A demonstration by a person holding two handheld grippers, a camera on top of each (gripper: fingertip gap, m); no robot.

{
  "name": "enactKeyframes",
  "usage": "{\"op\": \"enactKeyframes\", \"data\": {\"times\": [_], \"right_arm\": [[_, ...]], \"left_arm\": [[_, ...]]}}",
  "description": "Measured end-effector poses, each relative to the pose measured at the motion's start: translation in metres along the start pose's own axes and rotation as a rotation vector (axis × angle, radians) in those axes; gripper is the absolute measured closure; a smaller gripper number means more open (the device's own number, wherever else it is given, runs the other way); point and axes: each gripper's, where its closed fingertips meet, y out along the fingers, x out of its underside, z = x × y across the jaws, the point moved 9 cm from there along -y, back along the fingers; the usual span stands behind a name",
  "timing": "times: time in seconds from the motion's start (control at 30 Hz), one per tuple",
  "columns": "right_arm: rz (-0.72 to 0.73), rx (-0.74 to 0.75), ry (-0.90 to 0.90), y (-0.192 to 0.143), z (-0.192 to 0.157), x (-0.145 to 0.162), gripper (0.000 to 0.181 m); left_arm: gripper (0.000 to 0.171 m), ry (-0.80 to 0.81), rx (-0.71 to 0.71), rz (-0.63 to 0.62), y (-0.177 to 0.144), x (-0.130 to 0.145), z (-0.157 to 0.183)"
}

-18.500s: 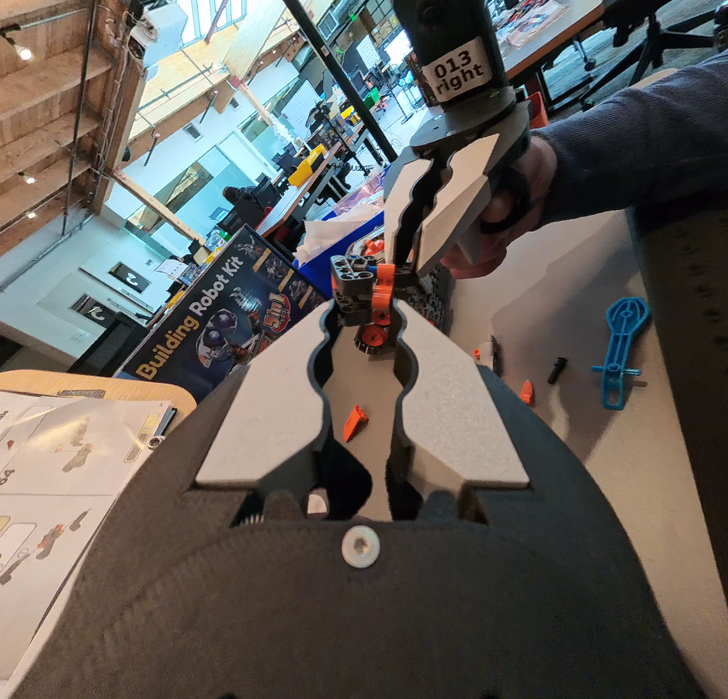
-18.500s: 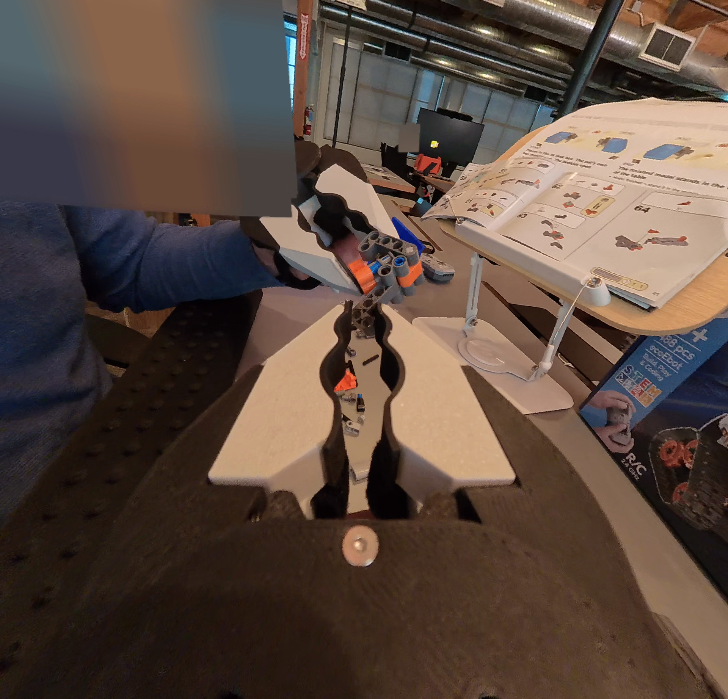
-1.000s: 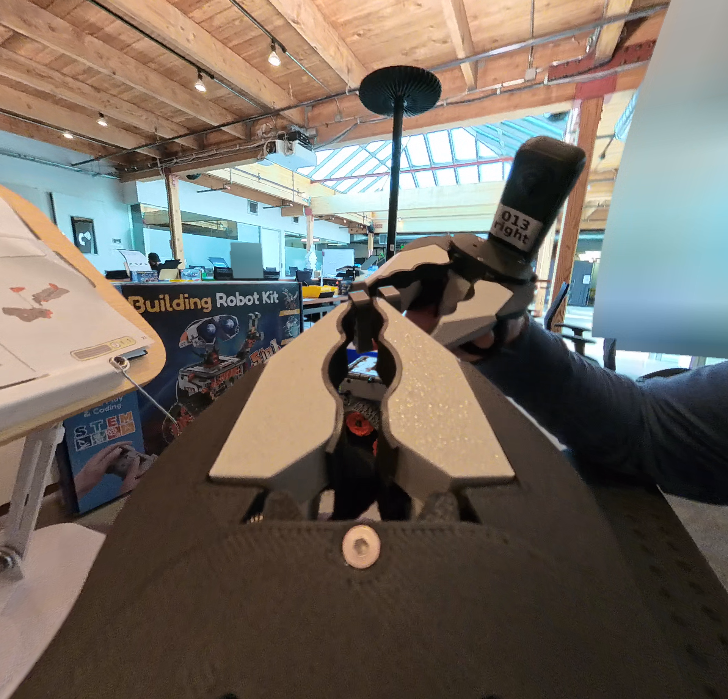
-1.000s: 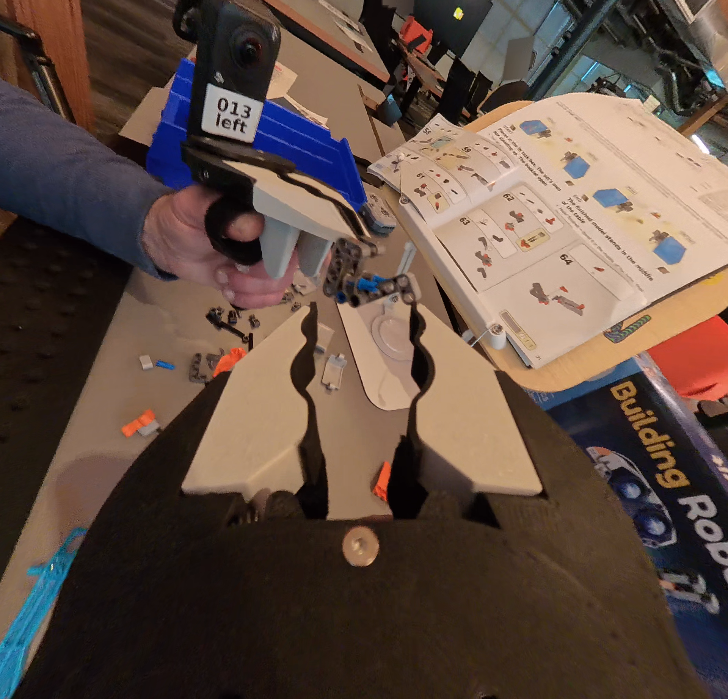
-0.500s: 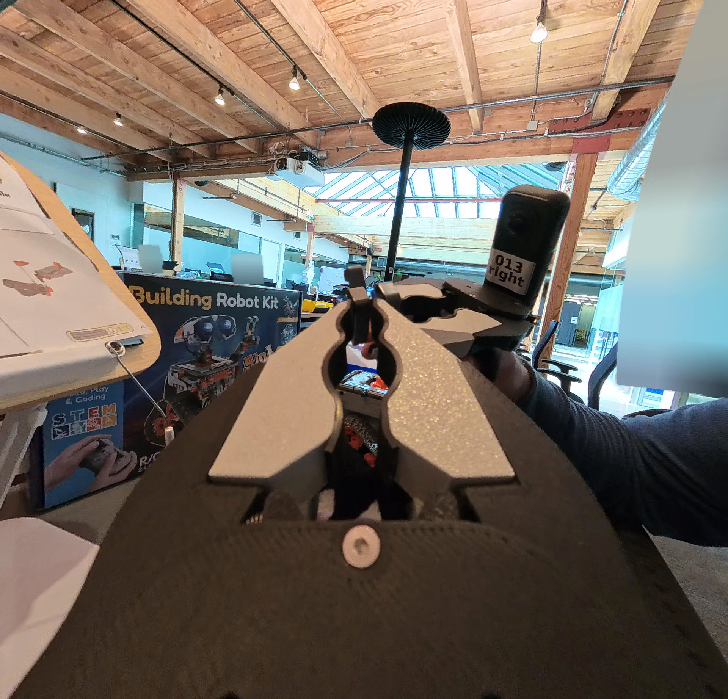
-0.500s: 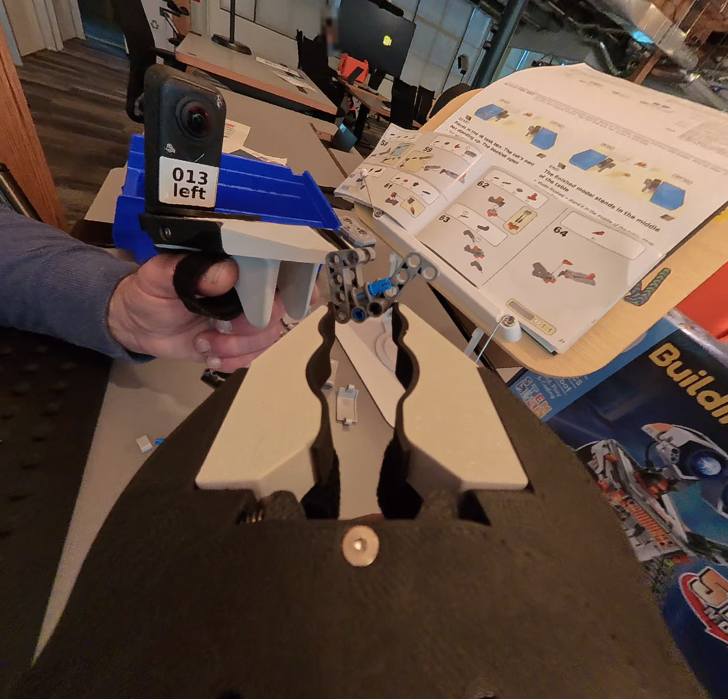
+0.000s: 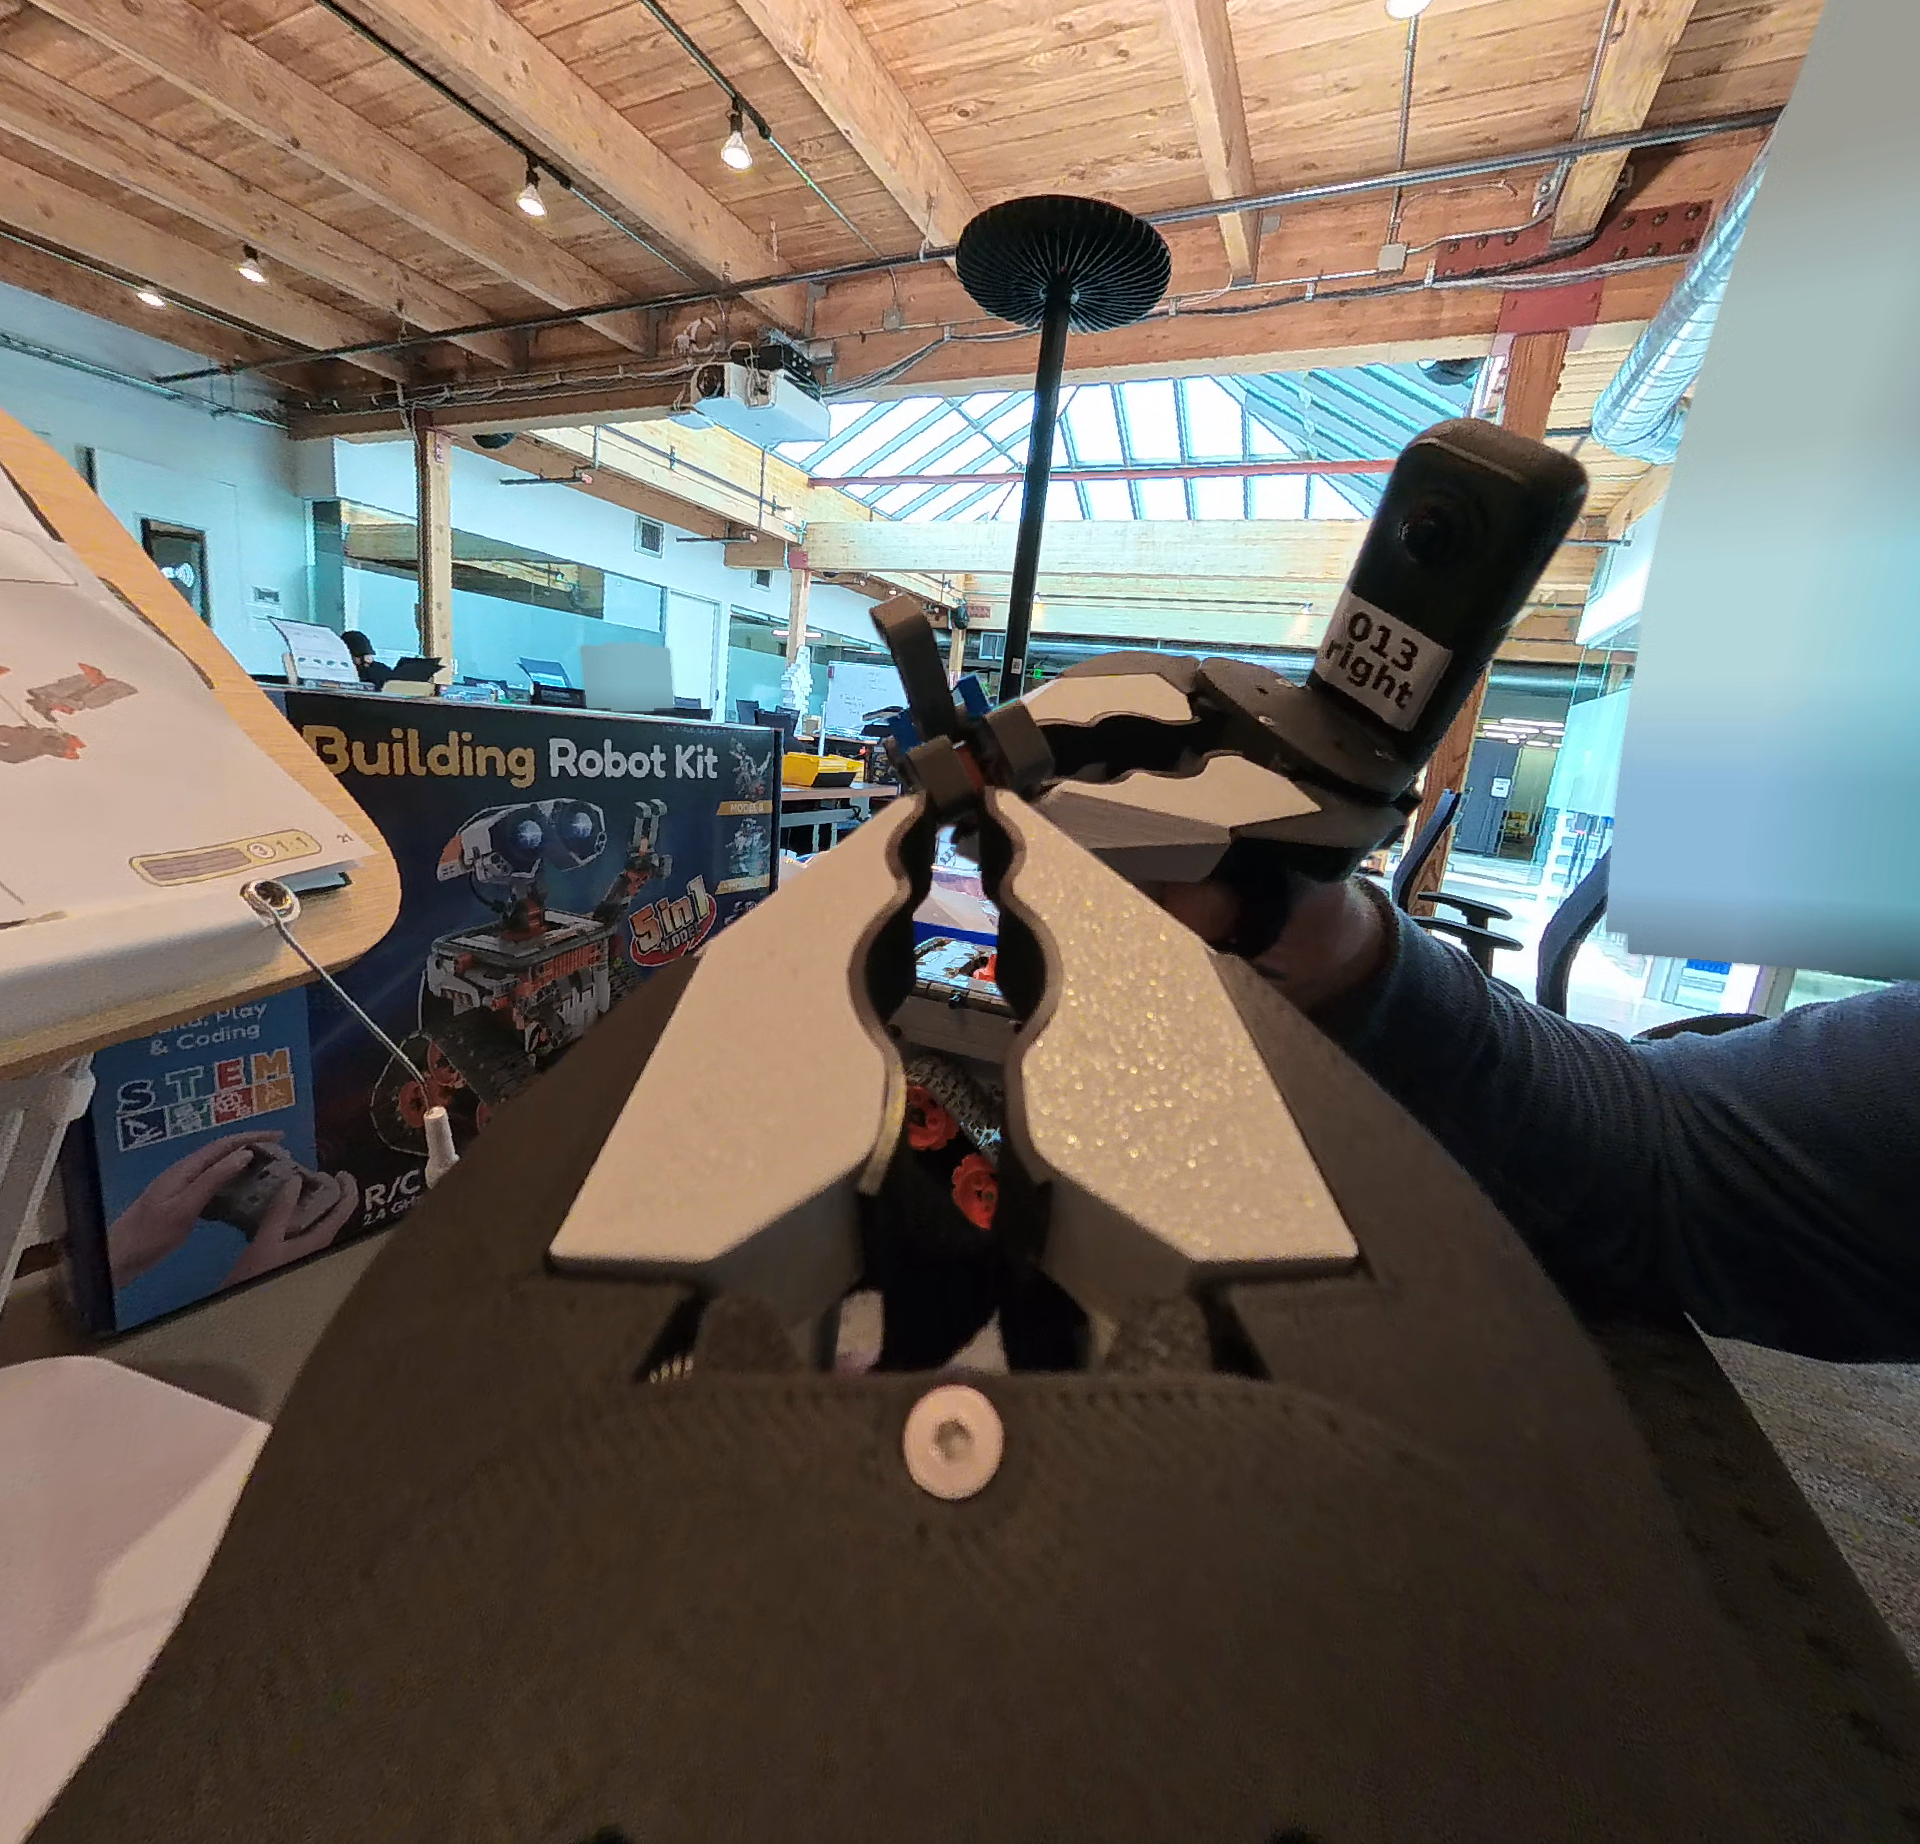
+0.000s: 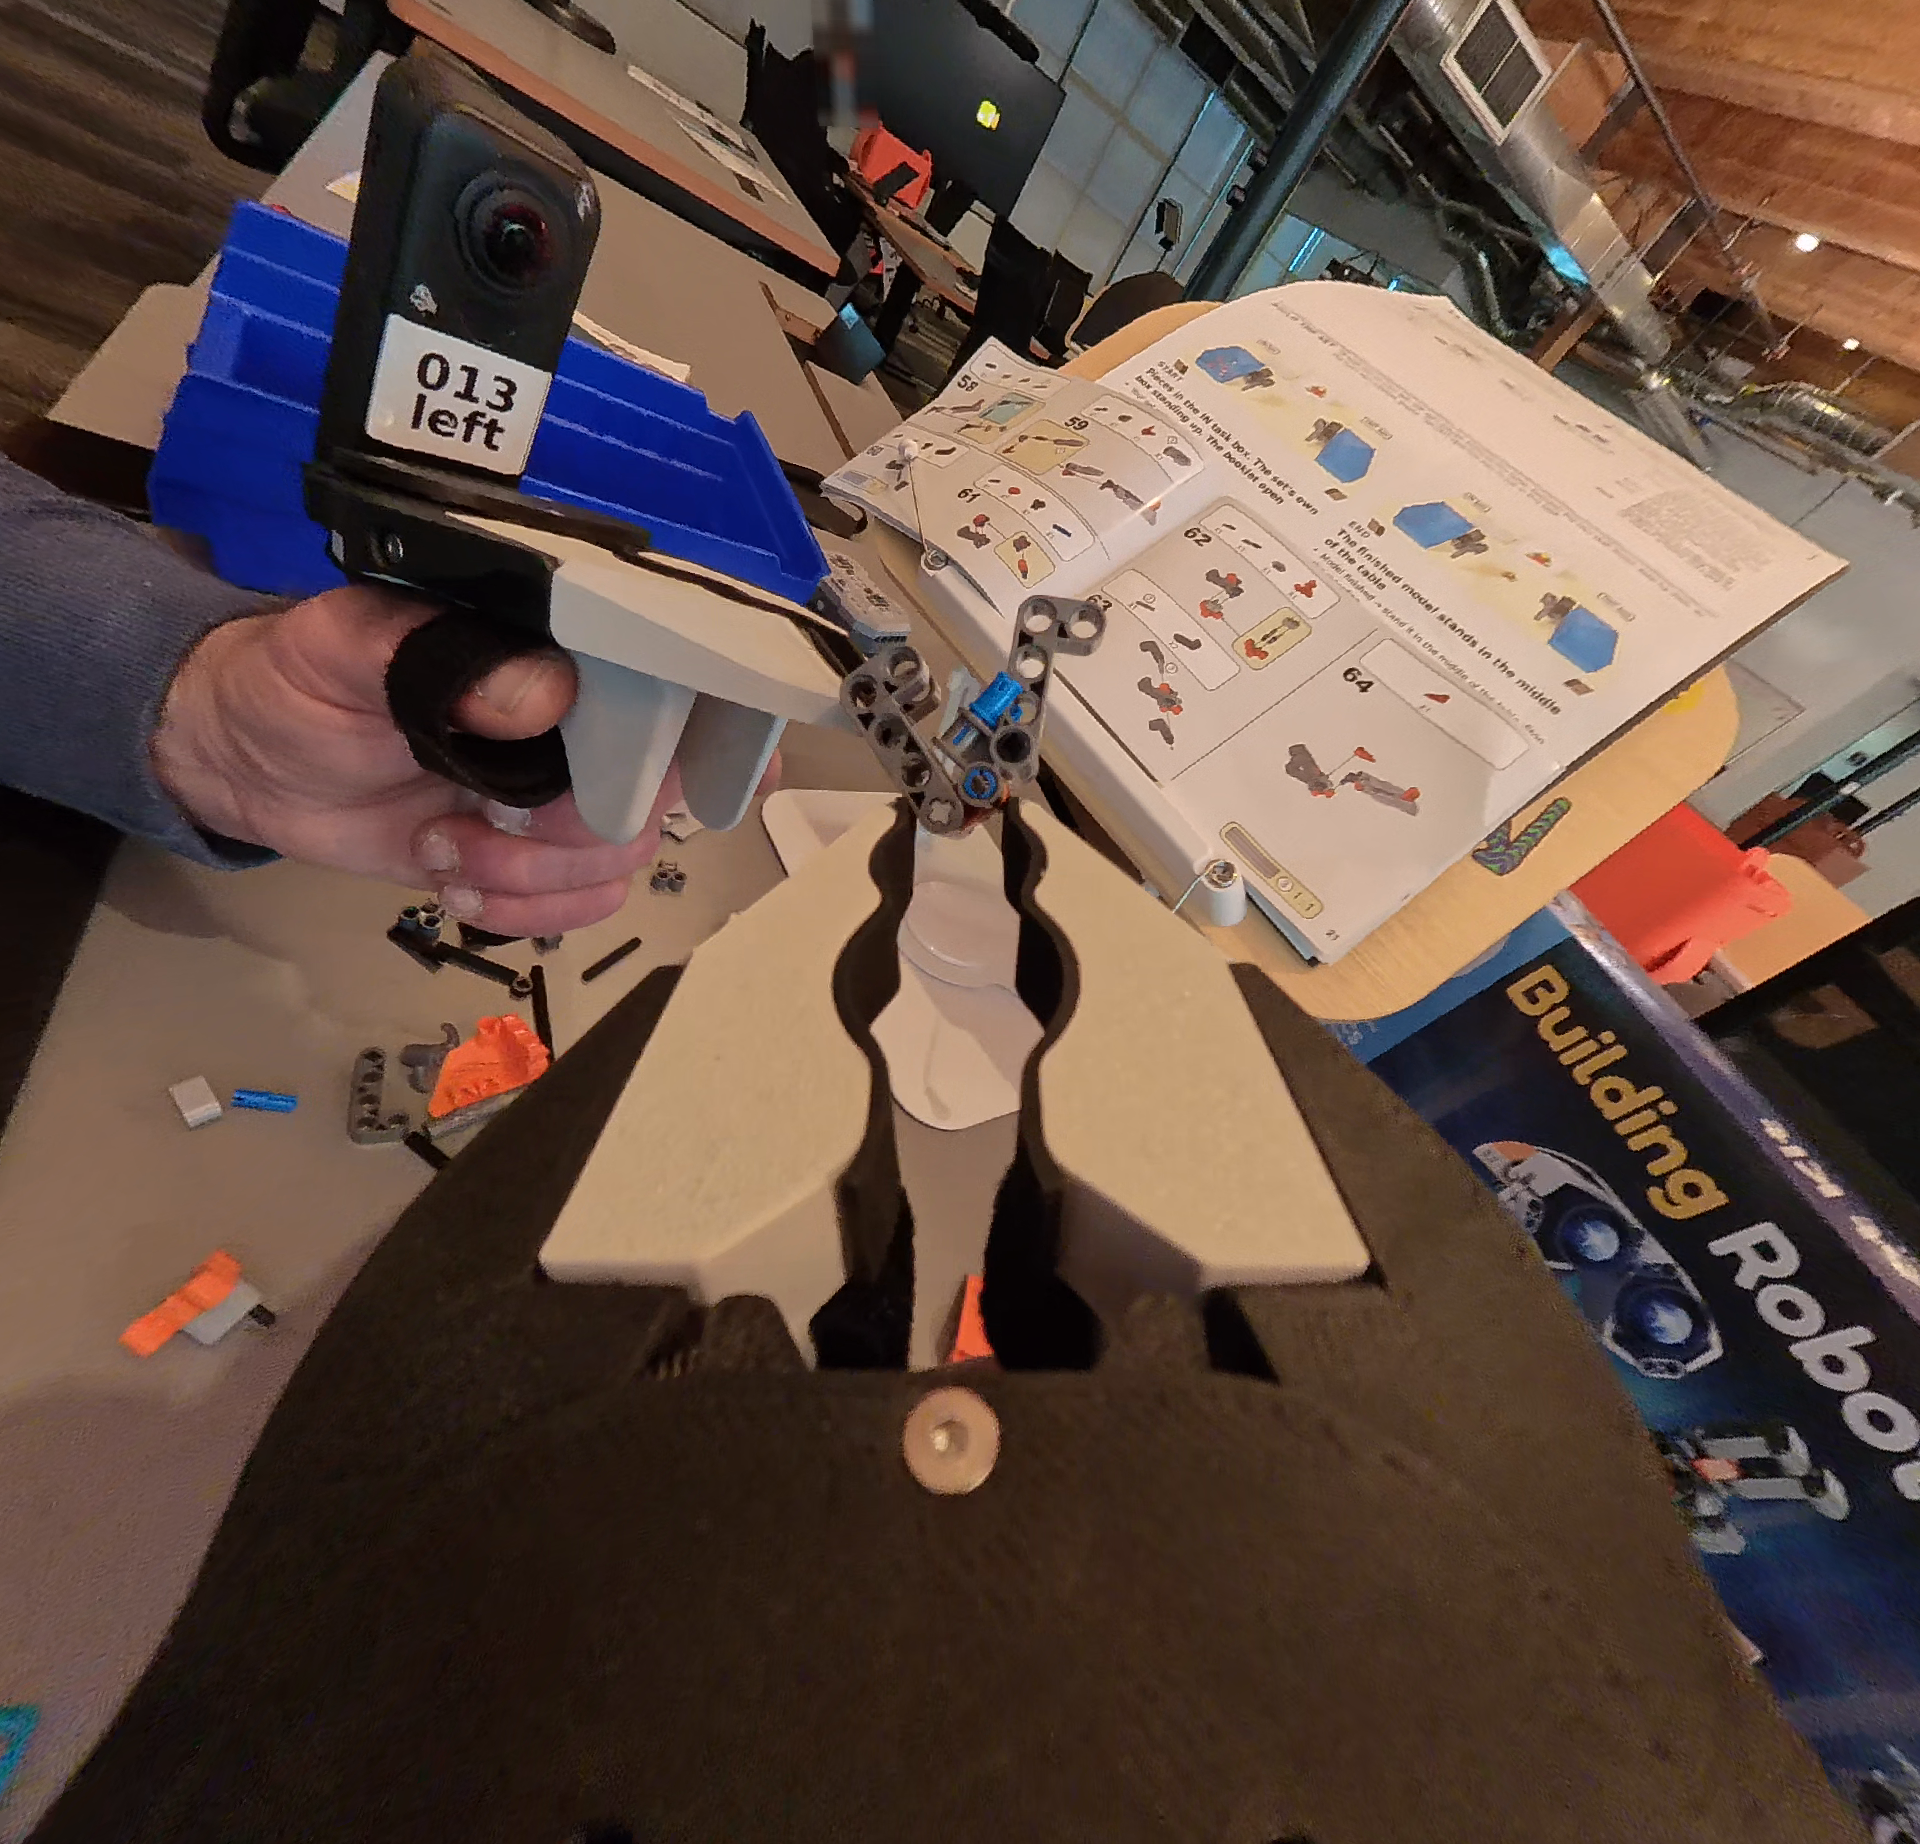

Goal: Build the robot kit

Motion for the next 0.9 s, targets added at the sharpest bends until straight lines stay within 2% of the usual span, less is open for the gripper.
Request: {"op": "enactKeyframes", "data": {"times": [0.57,0.8,0.9], "right_arm": [[0.054,-0.005,-0.025,-0.0042,0.0018,-0.0007,0.172],[0.15,-0.104,0.233,-0.0039,0.0083,0.0013,0.17],[0.182,-0.094,0.264,-0.0026,0.0072,0.0008,0.169]], "left_arm": [[0.166,0.014,0.012,-0.006,0.0004,0.0004,0.0023],[0.166,-0.01,0.018,0.026,0.001,-0.0017,0.0051],[0.166,-0.033,0.025,0.038,0.0006,-0.0018,0.0045]]}}
